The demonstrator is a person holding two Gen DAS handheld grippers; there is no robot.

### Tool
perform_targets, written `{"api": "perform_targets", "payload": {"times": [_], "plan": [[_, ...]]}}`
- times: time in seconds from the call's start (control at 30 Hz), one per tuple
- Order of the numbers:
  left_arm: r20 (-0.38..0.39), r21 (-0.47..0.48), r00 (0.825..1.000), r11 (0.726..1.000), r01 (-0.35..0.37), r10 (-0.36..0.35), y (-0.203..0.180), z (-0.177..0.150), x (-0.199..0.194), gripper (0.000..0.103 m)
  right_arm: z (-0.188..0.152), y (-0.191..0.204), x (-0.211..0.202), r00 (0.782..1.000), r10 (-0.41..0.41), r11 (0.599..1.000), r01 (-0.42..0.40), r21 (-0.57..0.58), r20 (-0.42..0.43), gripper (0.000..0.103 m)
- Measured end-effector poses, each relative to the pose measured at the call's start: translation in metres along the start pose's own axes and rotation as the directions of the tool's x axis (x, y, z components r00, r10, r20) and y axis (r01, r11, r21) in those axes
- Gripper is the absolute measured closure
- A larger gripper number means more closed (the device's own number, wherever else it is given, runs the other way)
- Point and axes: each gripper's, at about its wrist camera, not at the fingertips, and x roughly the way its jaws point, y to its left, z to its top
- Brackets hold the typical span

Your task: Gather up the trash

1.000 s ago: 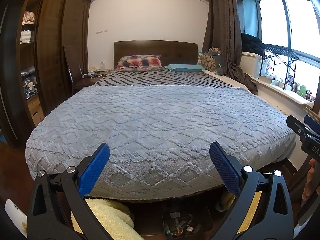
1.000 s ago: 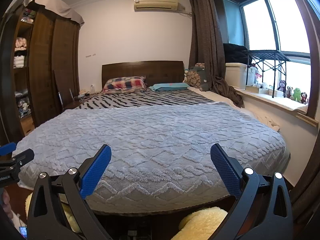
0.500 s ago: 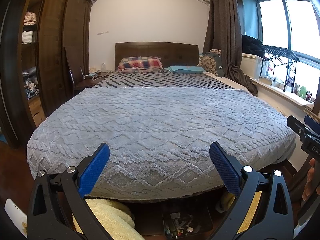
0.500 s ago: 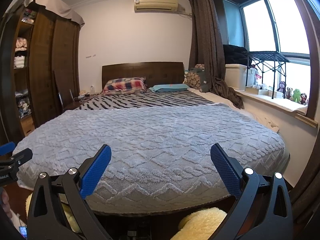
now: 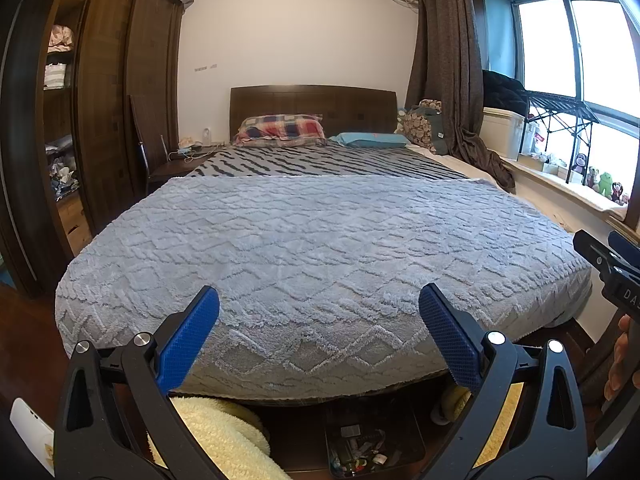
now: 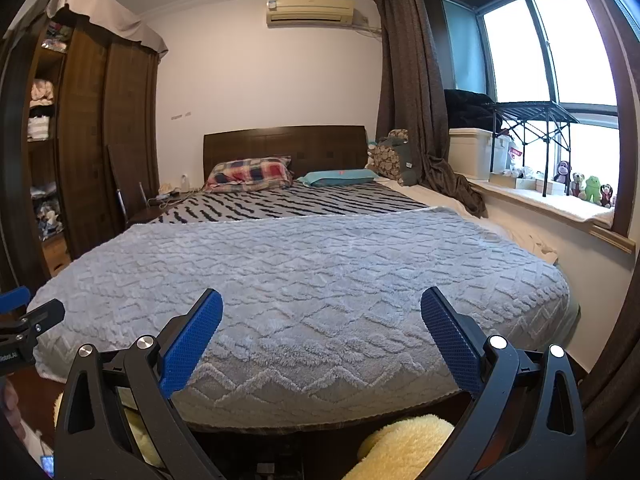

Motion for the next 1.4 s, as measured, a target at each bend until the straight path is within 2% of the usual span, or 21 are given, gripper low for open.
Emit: {"api": "perform_targets", "payload": {"times": [1.4], "plan": [[0.002,-0.016,1.000,1.000,-0.012,0.012,0.0007,0.0038,-0.0044,0.008,-0.0005,-0.0027,-0.0033,1.000,-0.013,1.000,0.013,0.016,0.005,0.003]]}}
